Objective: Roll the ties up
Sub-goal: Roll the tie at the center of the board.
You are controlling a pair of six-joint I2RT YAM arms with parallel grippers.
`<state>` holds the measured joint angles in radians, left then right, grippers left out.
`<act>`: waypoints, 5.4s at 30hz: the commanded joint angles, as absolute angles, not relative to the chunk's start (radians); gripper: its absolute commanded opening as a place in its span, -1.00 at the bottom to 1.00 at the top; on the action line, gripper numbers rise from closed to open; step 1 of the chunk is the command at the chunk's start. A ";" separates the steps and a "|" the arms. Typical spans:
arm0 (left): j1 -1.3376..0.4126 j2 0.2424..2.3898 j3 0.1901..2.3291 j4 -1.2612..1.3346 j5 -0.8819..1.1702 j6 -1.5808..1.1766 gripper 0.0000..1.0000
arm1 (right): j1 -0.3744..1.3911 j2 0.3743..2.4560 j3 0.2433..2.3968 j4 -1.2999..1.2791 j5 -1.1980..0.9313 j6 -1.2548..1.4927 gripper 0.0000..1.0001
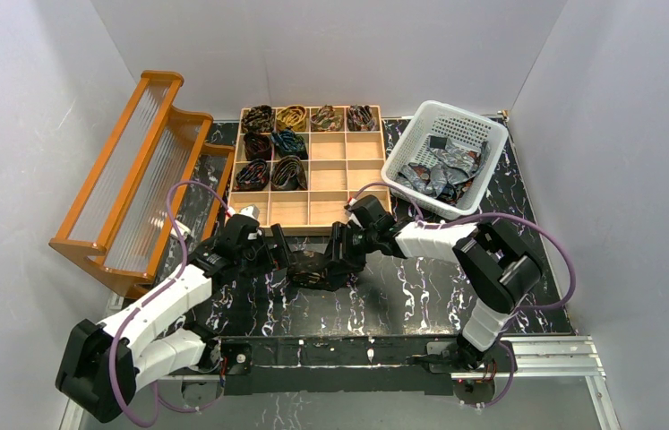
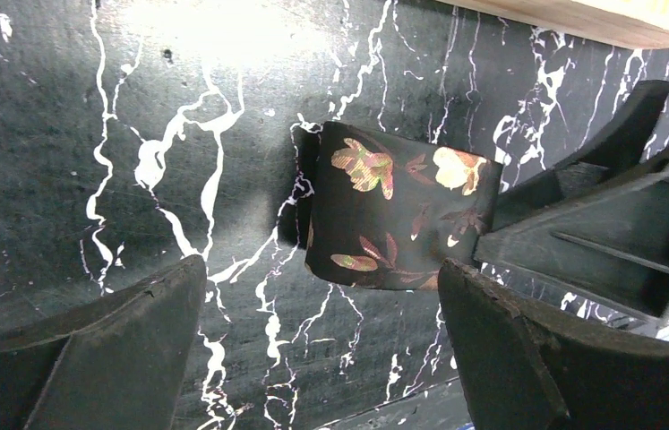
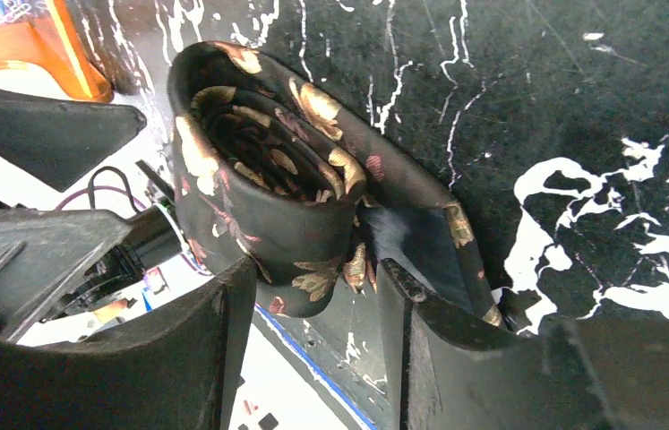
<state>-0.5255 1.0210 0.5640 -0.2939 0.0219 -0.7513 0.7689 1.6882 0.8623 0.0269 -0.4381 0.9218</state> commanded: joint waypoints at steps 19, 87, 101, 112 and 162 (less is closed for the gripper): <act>-0.491 1.073 0.513 -0.203 0.127 -0.756 0.97 | 0.775 1.694 0.955 -0.048 -0.466 0.882 0.34; -0.494 1.310 0.352 0.334 0.411 -0.882 0.15 | 0.764 1.825 0.822 -0.051 -0.398 0.868 -0.37; -0.502 1.208 0.445 0.073 0.333 -0.737 -0.32 | 0.762 1.703 0.907 -0.091 -0.423 0.867 0.10; -0.555 1.214 0.596 -0.218 0.134 -0.630 -0.35 | 0.750 1.608 0.904 -0.166 -0.290 0.853 0.12; -1.213 1.606 1.084 -0.631 -0.610 -0.559 0.39 | 0.577 1.423 0.764 -0.226 -0.125 0.897 0.32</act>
<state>-1.2064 1.6138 1.0523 -0.6243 -0.5945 -0.5602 0.5850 1.4410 0.7692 -0.2371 -0.0914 0.9123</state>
